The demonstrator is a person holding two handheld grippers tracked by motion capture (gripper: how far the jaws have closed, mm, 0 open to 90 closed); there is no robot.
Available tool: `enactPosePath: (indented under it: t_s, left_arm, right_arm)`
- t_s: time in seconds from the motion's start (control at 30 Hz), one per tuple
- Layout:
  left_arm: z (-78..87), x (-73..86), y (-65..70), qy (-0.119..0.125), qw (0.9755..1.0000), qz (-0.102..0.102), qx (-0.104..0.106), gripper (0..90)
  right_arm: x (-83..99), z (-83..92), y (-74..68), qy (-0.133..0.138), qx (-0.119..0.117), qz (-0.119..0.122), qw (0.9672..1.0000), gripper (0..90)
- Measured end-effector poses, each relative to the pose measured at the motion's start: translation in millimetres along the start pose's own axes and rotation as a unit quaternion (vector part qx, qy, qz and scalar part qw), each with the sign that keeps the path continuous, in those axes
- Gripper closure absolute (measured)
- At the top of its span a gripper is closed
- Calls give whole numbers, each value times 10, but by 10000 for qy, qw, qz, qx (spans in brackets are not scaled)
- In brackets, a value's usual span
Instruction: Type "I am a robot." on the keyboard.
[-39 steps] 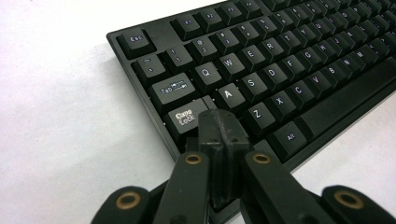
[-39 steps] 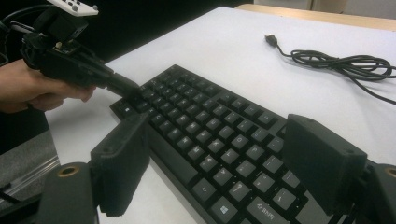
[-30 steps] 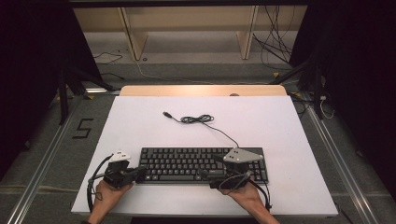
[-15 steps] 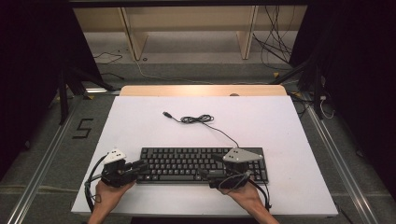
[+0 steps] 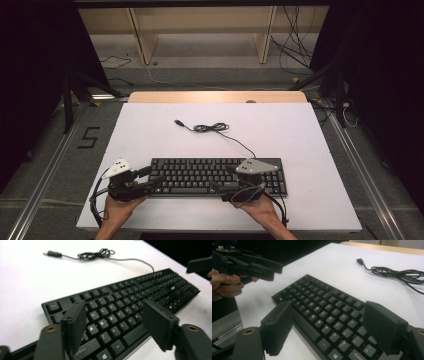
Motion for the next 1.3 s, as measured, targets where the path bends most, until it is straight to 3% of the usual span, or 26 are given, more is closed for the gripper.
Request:
enactPosePath:
  t_s: [0.43, 0.53, 0.7, 0.9, 0.97, 1.17, 1.3]
  left_arm:
    - [9, -30, 60, 197, 9997, -13, 112, 265]
    - [9, -33, 68, 225, 9997, -23, 127, 260]
    - [1, -29, 77, 223, 9997, -32, 126, 255]
    - [-7, -28, 94, 239, 9996, -33, 132, 254]
    - [-8, -28, 99, 241, 9996, -50, 128, 254]
    - [-13, -23, 102, 236, 9996, -70, 122, 255]
    - [-15, -20, 98, 227, 9996, -75, 121, 255]
  right_arm:
    - [74, -141, -81, -206, -139, 91, 9996, 301]
    - [107, -191, -97, -307, -187, 109, 9993, 361]
    - [181, -293, -139, -531, -361, 149, 9978, 544]
    - [239, -368, -164, -713, -425, 207, 9963, 677]
    - [263, -411, -166, -787, -414, 254, 9957, 759]
    - [303, -496, -165, -947, -380, 319, 9943, 885]
    - [337, -549, -172, -1061, -394, 352, 9929, 900]
Point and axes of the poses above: each handheld gripper's, and its own axes: z roughly backward along the jaws, x roughly out of its underside, y roughly to its right, the point moved 5 cm from there along -z, roughly forward along the jaws, and after that the axes turned 11 degrees about y, right-handed, at the moved point
